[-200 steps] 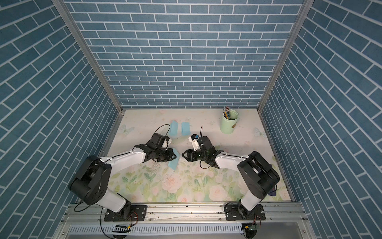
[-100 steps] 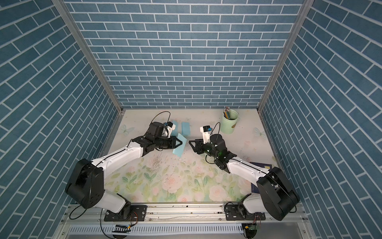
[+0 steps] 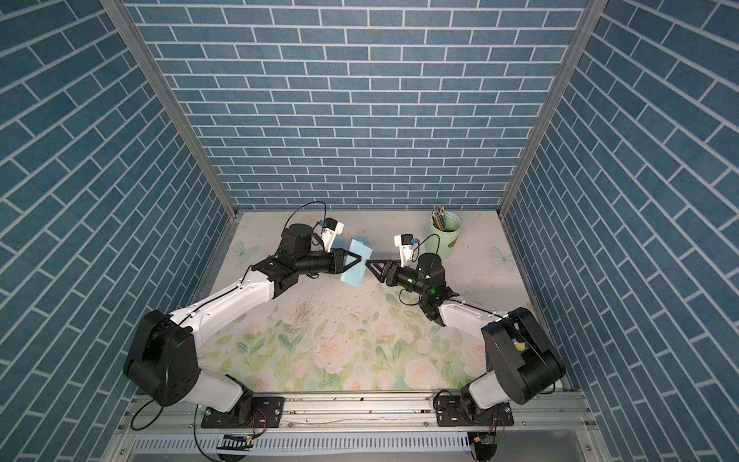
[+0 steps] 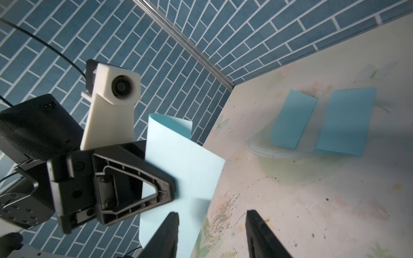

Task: Fold the square paper along the opposite sides
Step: Pick up the paper from the center of the board.

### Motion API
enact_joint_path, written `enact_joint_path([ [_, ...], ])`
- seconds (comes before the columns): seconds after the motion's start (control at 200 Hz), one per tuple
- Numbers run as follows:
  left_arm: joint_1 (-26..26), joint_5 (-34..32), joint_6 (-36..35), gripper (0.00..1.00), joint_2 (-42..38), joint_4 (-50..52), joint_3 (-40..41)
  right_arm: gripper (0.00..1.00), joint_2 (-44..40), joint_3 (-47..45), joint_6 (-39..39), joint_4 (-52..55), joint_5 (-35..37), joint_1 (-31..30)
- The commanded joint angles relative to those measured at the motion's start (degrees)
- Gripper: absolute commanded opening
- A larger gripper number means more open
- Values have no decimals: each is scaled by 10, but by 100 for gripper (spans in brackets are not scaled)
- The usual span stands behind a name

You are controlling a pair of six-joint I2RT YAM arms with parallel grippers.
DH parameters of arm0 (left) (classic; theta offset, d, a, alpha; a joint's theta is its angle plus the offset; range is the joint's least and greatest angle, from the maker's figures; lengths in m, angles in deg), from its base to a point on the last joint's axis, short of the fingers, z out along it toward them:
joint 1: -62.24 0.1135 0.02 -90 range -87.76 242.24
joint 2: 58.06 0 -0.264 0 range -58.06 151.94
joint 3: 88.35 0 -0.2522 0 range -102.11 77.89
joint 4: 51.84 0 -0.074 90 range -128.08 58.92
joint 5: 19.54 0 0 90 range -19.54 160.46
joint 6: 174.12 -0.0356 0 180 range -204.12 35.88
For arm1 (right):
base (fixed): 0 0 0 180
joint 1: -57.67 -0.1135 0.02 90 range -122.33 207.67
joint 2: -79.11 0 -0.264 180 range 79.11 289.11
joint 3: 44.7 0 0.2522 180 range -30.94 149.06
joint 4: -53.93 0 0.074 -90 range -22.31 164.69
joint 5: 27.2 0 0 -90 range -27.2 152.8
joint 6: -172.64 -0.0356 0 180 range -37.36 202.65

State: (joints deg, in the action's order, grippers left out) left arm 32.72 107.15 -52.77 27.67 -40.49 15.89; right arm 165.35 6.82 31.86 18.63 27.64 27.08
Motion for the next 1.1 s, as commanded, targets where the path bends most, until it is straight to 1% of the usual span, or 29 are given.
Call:
enact_joint_path([
  [0.0,2,8,2,15,-17,-20,1,52,22,-1,-64,-93,-35,-3],
  [0.045,1,8,3,15,-18,-20,2,51,29,1,-73,-105,-38,-4],
  [0.16,2,-2,-1,15,-21,-17,7,44,40,8,-95,-131,-46,-9],
  [0.385,2,-17,-15,15,-22,-4,14,29,38,9,-97,-120,-44,-10],
  [0.49,2,-20,-17,15,-23,-2,16,20,41,11,-98,-119,-44,-11],
  [0.585,2,-22,-19,16,-25,-1,16,14,43,13,-98,-119,-43,-10],
  [0.73,2,-25,-20,16,-24,1,16,0,44,19,-99,-119,-44,-10],
  [0.88,3,-32,-23,18,-27,3,17,0,36,21,-89,-110,-46,-10],
  [0.915,5,-31,-25,22,-27,4,16,0,32,22,-79,-102,-47,-10],
  [0.945,7,-30,-25,27,-28,4,14,0,27,24,-67,-92,-49,-9],
  [1.01,20,-22,-25,46,-35,4,9,0,14,33,-27,-55,-56,-6],
  [1.095,53,5,-13,68,-53,-14,11,0,-9,57,31,17,-69,-3],
])
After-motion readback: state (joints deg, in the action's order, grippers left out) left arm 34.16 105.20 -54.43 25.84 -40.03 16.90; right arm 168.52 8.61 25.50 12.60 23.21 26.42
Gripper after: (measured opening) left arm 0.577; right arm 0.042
